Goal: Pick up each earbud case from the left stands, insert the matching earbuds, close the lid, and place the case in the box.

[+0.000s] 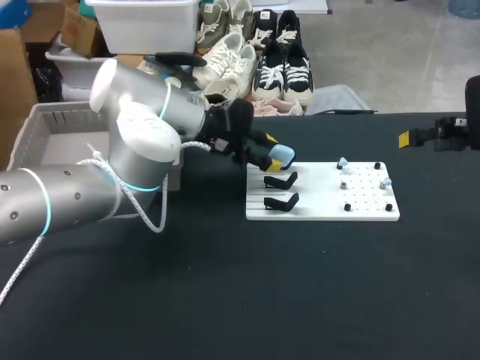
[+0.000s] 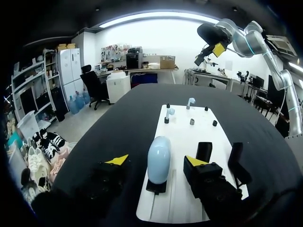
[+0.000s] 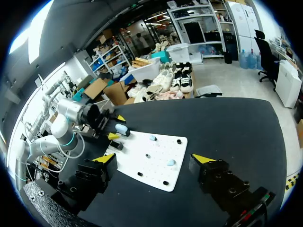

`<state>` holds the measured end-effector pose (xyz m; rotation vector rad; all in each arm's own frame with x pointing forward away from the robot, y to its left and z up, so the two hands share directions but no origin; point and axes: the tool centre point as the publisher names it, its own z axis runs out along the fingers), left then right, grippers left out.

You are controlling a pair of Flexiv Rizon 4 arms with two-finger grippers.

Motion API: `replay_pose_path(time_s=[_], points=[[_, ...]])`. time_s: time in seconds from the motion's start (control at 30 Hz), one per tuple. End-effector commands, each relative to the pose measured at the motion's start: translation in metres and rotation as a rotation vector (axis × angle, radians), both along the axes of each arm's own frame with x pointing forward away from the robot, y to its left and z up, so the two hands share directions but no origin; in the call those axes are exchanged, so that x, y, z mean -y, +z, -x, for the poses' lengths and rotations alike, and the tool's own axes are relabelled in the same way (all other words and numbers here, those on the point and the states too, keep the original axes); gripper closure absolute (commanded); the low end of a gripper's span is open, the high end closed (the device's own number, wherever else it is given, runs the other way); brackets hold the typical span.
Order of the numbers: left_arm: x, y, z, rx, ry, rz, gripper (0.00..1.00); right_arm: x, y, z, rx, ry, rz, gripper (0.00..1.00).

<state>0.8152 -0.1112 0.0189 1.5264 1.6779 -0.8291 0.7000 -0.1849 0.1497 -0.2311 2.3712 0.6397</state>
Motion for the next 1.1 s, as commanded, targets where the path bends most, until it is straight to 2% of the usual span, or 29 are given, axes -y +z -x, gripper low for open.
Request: replay_pose_path(time_s=[0.03,0.37,0.5,0.67,0.77,0.9,1.07,1.1], points=[[0.0026,-0.0015,-0.0032,-0.007,-0.006,-0.005,0.4,0.001,-0.0002,-0.0006,-0.001,0.004,-0.002,0.0],[0.0023,-0.0055,-0.0045,-0.012,-0.003,-0.016,0.43,0.001,-0.0002,-0.0006,-0.001,0.004,-0.002,0.0],[0.0021,-0.0071,-0.0051,-0.015,0.0,-0.022,0.51,0.001,-0.0002,-0.0006,-0.001,0.004,-0.002,0.0],[0.0029,-0.0081,-0.0065,-0.017,0.004,-0.025,0.53,0.001,-0.0002,-0.0006,-0.001,0.004,-0.002,0.0],[0.0036,-0.008,-0.0067,-0.017,0.002,-0.025,0.58,0.001,-0.0002,-0.0006,-0.001,0.004,-0.002,0.0],[0.0048,-0.0085,-0.0065,-0.019,0.002,-0.026,0.71,0.001,-0.0002,-0.0006,-0.001,0.004,-0.002,0.0],[0.0054,-0.0089,-0.0061,-0.021,0.003,-0.028,0.98,0.001,-0.0002,-0.0006,-0.001,0.004,-0.002,0.0],[0.0054,-0.009,-0.0061,-0.022,0.005,-0.028,1.0,0.001,-0.0002,-0.0006,-0.001,0.004,-0.002,0.0]])
